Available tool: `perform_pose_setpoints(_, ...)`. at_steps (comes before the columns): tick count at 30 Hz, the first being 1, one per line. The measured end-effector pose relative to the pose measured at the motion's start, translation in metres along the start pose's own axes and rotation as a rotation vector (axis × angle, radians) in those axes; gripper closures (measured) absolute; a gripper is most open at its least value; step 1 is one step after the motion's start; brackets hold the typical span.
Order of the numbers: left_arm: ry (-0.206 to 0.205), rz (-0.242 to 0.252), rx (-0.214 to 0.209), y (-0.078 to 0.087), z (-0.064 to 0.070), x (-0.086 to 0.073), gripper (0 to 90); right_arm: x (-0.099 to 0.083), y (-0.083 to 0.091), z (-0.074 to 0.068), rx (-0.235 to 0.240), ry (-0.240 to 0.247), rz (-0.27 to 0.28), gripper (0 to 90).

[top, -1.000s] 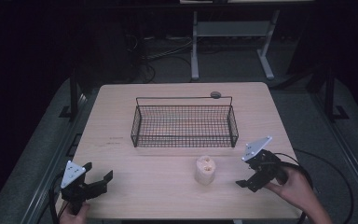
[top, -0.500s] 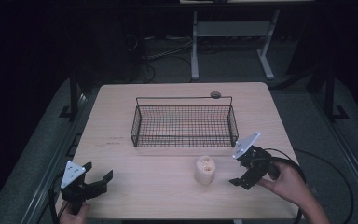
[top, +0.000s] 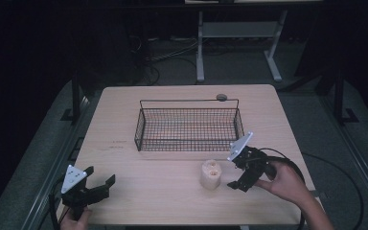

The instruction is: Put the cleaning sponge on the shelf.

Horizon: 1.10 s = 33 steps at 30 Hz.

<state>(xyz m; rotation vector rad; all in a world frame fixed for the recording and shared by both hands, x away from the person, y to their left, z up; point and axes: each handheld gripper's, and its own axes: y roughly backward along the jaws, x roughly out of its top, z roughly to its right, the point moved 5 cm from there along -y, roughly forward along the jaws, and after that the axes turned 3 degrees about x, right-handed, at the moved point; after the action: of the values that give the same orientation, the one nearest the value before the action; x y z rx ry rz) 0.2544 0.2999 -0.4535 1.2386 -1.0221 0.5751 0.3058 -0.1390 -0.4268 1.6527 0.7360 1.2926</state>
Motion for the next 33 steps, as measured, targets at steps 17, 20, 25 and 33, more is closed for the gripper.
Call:
perform_pose_setpoints(17,0.000,0.002,0.000,0.001,-0.001,0.001,13.8,0.031,-0.015,0.003,0.054,0.036,-0.044,14.7)
perform_pose_setpoints(20,0.002,0.004,0.000,0.001,-0.002,0.001,13.8,0.036,-0.018,0.004,0.064,0.046,-0.047,14.6)
perform_pose_setpoints(25,0.004,0.006,0.001,0.001,-0.002,0.001,13.8,0.041,-0.024,0.006,0.076,0.042,-0.079,14.7)
perform_pose_setpoints(33,0.004,0.005,0.000,0.002,-0.002,0.001,13.8,0.051,-0.033,0.009,0.084,0.060,-0.110,14.7)
